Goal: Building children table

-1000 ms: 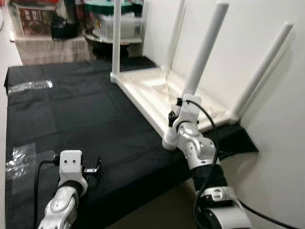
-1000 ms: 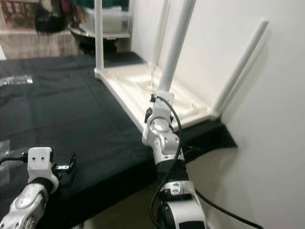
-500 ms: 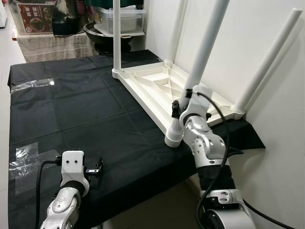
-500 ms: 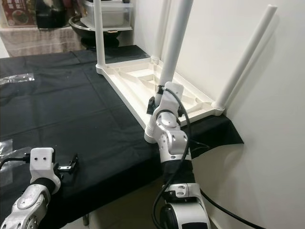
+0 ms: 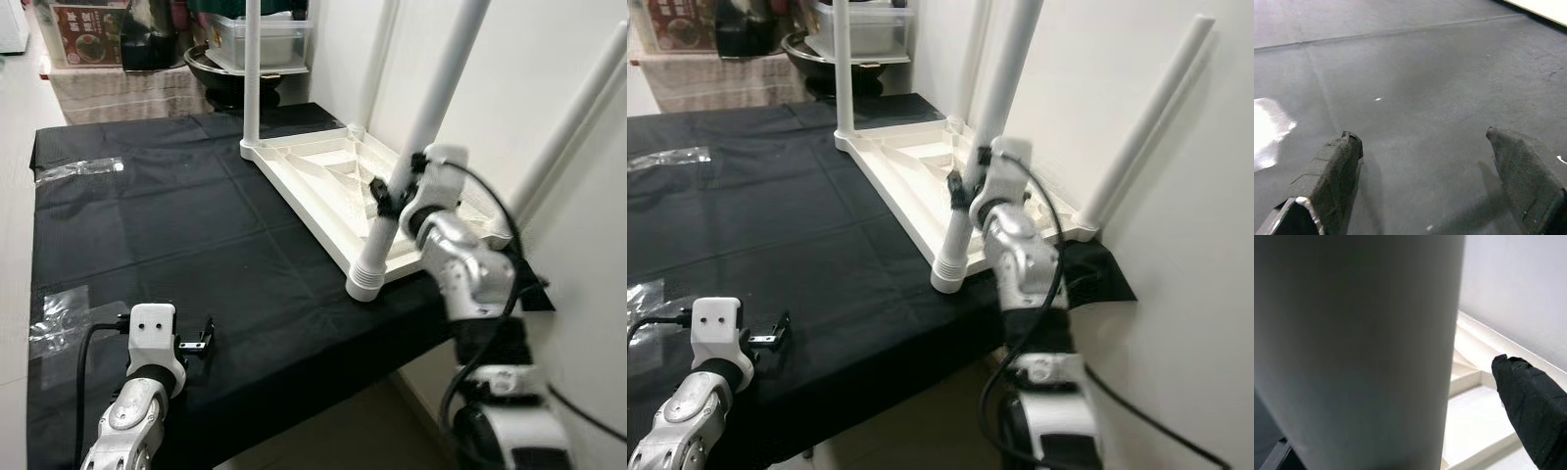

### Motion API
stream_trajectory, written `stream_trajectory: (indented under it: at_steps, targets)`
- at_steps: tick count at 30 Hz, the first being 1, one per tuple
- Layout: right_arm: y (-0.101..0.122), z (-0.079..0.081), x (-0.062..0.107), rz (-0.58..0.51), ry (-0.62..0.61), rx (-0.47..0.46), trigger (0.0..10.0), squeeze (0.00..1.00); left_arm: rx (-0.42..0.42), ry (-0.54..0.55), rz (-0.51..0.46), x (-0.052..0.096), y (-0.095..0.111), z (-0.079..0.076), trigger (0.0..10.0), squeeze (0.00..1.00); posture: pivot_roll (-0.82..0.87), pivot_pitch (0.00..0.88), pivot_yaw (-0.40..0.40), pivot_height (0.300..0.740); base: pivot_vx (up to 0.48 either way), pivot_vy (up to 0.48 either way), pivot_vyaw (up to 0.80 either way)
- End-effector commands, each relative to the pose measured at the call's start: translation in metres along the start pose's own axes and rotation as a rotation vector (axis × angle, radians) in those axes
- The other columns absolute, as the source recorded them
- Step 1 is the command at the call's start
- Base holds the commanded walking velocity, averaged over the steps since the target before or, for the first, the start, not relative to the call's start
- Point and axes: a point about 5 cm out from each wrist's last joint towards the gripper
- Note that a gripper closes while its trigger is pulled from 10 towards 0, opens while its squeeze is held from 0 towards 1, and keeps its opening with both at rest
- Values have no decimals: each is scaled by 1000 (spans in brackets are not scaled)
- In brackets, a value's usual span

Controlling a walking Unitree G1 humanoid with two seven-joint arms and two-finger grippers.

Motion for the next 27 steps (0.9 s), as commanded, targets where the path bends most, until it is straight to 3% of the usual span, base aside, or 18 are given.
stream_trajectory:
  at_steps: [1,3,4,6,7,10,14,18,19,27]
  targets:
    - [13,-22,-1,-38,-59,0,10000,631,-5,-10,13,-1,-4,-2,10000,0,60,0,-118,740,0,0,0]
    - [17,-24,-2,-44,-41,12,10000,631,-6,-10,13,-1,-4,-2,10000,0,60,0,-118,740,0,0,0]
    - [19,-25,-3,-45,-35,16,10000,114,-7,-11,13,-1,-5,-2,10000,0,60,0,-118,740,0,0,0]
    - [21,-27,-3,-46,-29,19,10000,114,-8,-11,14,-1,-5,-2,10000,0,60,0,-118,740,0,0,0]
    - [22,-26,-3,-39,-12,9,10000,0,-8,-12,14,0,-5,-2,10000,0,60,0,-117,740,0,0,0]
    - [23,-25,-4,-31,28,-10,10000,0,-8,-15,14,0,-5,-2,10000,0,60,0,-115,740,0,0,0]
    - [29,-16,-6,-24,197,-98,10000,0,-11,-19,13,-1,-5,-2,10000,0,57,0,-112,740,0,0,0]
    - [29,-16,-7,-13,247,-139,10000,0,-11,-20,12,-1,-5,-2,10000,0,57,0,-112,740,0,0,0]
    - [29,-16,-7,-9,310,-177,10000,0,-11,-21,13,-1,-5,-2,10000,0,55,0,-111,740,0,0,0]
    - [22,-29,-13,7,351,-176,10000,0,-10,-24,14,-2,-6,-4,10000,0,57,0,-113,740,0,0,0]
Point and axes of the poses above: a point about 5 cm out from each wrist's last joint towards the gripper, its own x axis pointing back from the gripper into the wrist, its own y axis along the axis of the wrist's last joint, z = x × y, and after that the axes turned 6 degrees about -x, right-handed
